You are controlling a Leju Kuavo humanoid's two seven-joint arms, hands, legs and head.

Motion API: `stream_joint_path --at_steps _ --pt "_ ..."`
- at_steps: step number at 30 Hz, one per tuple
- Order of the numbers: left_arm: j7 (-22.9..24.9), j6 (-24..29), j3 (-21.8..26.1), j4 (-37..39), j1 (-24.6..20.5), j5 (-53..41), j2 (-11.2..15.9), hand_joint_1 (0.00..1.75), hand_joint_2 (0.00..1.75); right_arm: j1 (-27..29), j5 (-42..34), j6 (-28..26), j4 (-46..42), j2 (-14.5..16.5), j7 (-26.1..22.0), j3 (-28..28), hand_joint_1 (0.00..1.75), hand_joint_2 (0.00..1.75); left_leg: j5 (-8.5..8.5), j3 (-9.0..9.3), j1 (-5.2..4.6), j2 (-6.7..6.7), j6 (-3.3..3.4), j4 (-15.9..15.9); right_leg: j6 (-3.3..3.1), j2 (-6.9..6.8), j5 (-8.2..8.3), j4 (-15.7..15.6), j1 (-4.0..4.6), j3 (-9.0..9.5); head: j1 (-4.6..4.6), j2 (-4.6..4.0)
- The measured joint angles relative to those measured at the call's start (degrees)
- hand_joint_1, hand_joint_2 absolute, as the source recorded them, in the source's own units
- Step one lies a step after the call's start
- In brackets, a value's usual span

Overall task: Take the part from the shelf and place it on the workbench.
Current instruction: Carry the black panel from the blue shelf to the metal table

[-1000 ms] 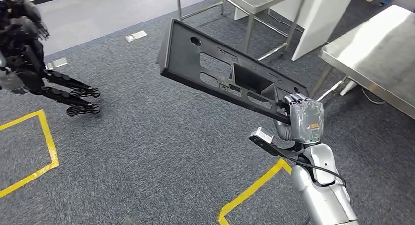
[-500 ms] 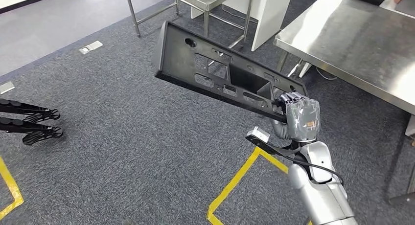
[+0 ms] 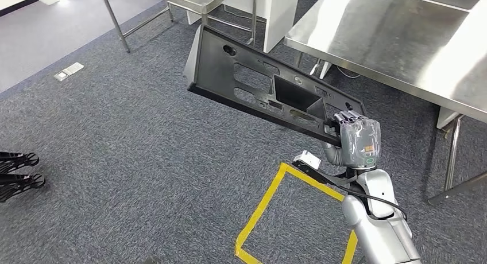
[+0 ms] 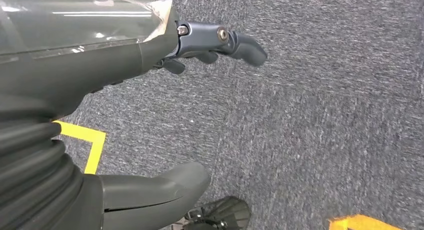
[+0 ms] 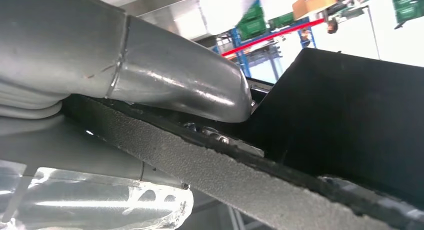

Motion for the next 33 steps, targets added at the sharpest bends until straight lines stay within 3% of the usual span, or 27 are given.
stream_joint_path --at_steps 1,3,5,7,8,9,11,13,15,16,18,19,20,22,23,24,26,28,30,31,33 --pt "-0.06 0.0 0.0 -0.01 -0.05 -0.01 0.01 0.0 1.75 0.13 0.04 -0.08 -0.04 -0.05 0.0 0.0 1.75 0.0 -0.38 0.02 0.15 -0.11 -0.32 0.28 -0.36 0.6 0.09 -0.17 -0.27 0.18 -0.09 0.0" --pt "-0.14 0.1 0.03 -0.03 -0.16 -0.02 0.04 0.0 1.75 0.34 0.04 -0.38 -0.11 -0.14 -0.05 -0.01 1.75 0.0 -2.56 -1.33 0.42 -2.33 -0.84 3.54 -1.19 1.81 0.31 -0.53 -0.93 0.6 -0.48 0.0" --pt "-0.15 0.45 0.11 -0.03 0.01 0.03 0.02 0.0 1.75 0.79 -0.3 -0.84 -0.13 -0.22 -0.38 0.0 1.75 0.0 -6.01 -4.76 0.54 -5.19 -1.04 10.61 -1.72 3.06 0.31 -0.58 -1.02 0.58 -0.95 0.0" --pt "-0.15 0.97 0.24 -0.02 0.49 0.22 -0.06 0.0 1.75 1.68 -0.83 -1.17 -0.13 -0.38 -0.95 0.01 1.75 0.0 -7.21 -7.43 0.63 -6.05 -1.11 15.3 -1.85 4.59 0.3 -0.51 -0.99 0.55 -1.15 0.0" --pt "-0.16 1.22 0.31 -0.01 0.71 0.34 -0.11 0.0 1.75 2.15 -1.1 -1.25 -0.13 -0.5 -1.23 0.01 1.75 0.0 -6.16 -7.4 0.72 -6.19 -1.12 14.76 -1.83 5.44 0.29 -0.41 -1.02 0.56 -1.2 0.0" --pt "-0.21 1.45 0.39 0.0 0.89 0.44 -0.16 0.0 1.75 2.5 -1.41 -1.23 -0.14 -0.65 -1.49 0.01 1.75 0.0 -4.23 -6.36 0.9 -6.48 -1.12 12.19 -1.79 6.27 0.26 -0.24 -1.09 0.55 -1.27 0.0" --pt "-0.41 1.8 0.6 0.05 1.2 0.58 -0.3 0.0 1.75 2.76 -2.41 -1.0 -0.27 -0.98 -1.95 0.01 1.75 0.0 -0.87 -3.26 1.51 -9.13 -1.16 5.15 -1.42 7.8 0.07 0.39 -1.05 0.21 -1.48 0.0" --pt "-0.74 1.91 0.75 0.12 1.54 0.74 -0.44 0.0 1.75 2.74 -3.49 -0.63 -0.58 -1.42 -2.27 0.01 1.75 0.0 -0.11 -1.62 1.64 -11.3 -0.89 1.69 -0.62 9.15 0.07 0.8 -0.84 -0.5 -1.33 0.0" --pt "-1.02 1.89 0.83 0.15 1.87 0.87 -0.6 0.0 1.75 2.89 -3.93 -0.19 -1.03 -1.91 -2.34 -0.01 1.75 0.0 -0.05 -1.35 1.14 -10.39 -0.04 1.37 0.4 10.61 0.44 0.64 -0.81 -1.09 -1.11 0.0" --pt "-1.11 1.87 0.85 0.16 1.98 0.86 -0.69 0.0 1.75 3.11 -3.89 0.0 -1.31 -2.15 -2.25 -0.02 1.75 0.0 0.18 -1.17 0.97 -9.64 0.53 1.04 0.78 10.32 0.44 0.81 -0.9 -1.41 -1.15 0.0" --pt "-1.26 1.79 0.9 0.16 2.06 0.61 -0.8 0.0 1.75 3.51 -3.39 0.16 -1.91 -2.5 -1.76 -0.03 1.75 0.0 0.66 -0.82 0.94 -8.19 1.53 0.3 0.93 7.42 -0.94 3.77 -0.88 -3.09 -0.71 0.0" --pt "-1.29 1.74 0.91 0.16 2.12 0.37 -0.82 0.0 1.75 3.73 -3.09 0.15 -2.22 -2.58 -1.44 -0.03 1.75 0.0 0.74 -0.72 0.82 -7.45 1.83 0.12 0.79 5.41 -2.29 7.01 -0.91 -4.75 -0.42 0.0" --pt "-1.31 1.7 0.91 0.16 2.21 0.15 -0.83 0.0 1.75 3.97 -2.83 0.13 -2.51 -2.64 -1.15 -0.04 1.75 0.0 0.72 -0.7 0.72 -6.66 2.01 0.08 0.72 4.24 -3.76 10.88 -0.86 -6.69 -0.1 0.0" --pt "-1.28 1.66 0.91 0.16 2.34 -0.15 -0.83 0.0 1.75 4.82 -2.51 0.09 -3.01 -2.78 -0.78 -0.11 1.75 0.0 0.61 -0.7 0.54 -5.07 2.1 0.09 1.05 3.45 -5.26 16.14 -0.92 -9.23 0.06 0.0" --pt "-1.27 1.64 0.91 0.16 2.33 -0.21 -0.83 0.0 1.75 5.25 -2.36 0.08 -3.22 -2.9 -0.68 -0.16 1.75 0.0 0.54 -0.68 0.5 -4.36 2.07 0.1 1.42 3.22 -4.88 15.69 -0.94 -8.89 0.11 0.0" --pt "-1.28 1.58 0.91 0.16 2.3 -0.28 -0.83 0.0 1.75 5.55 -2.21 0.08 -3.42 -2.99 -0.59 -0.23 1.75 0.0 0.47 -0.63 0.49 -3.69 2.0 0.1 1.82 2.8 -3.85 13.07 -0.95 -7.41 0.19 0.0" --pt "-1.45 1.38 0.9 0.16 2.25 -0.53 -0.84 0.0 1.75 5.73 -1.7 0.11 -3.96 -3.07 -0.21 -0.43 1.75 0.0 0.22 -0.36 0.36 -2.43 1.63 0.1 2.07 0.22 -1.39 4.88 -0.72 -2.76 0.36 0.0" --pt "-1.76 1.23 0.89 0.15 2.23 -0.88 -0.84 0.0 1.75 5.79 -0.92 0.16 -4.61 -2.99 0.42 -0.62 1.75 0.0 -0.16 0.01 0.09 -1.32 1.01 0.1 1.24 -1.77 -0.18 0.36 -0.08 -0.14 0.38 0.0" --pt "-1.97 1.16 0.84 0.14 2.1 -1.15 -0.84 0.0 1.75 6.2 -0.14 0.2 -5.18 -2.92 0.92 -0.84 1.75 0.0 -0.51 0.48 -0.06 -0.09 0.39 -0.02 0.23 -0.96 0.0 0.02 0.34 -0.04 0.25 0.0" --pt "-2.02 1.13 0.79 0.13 1.98 -1.25 -0.83 0.0 1.75 6.58 0.2 0.21 -5.48 -2.91 1.05 -0.97 1.75 0.0 -0.77 0.64 0.05 0.0 0.05 0.09 -0.18 -0.24 0.11 -0.12 -0.1 0.05 0.12 0.0" --pt "-2.14 1.09 0.73 0.12 1.77 -1.32 -0.8 0.0 1.75 7.08 1.12 0.2 -6.14 -2.86 1.16 -1.15 1.75 0.0 -2.58 -0.19 0.32 -2.19 -0.48 2.44 -1.16 0.89 0.3 -0.47 -0.92 0.39 -0.29 0.0"
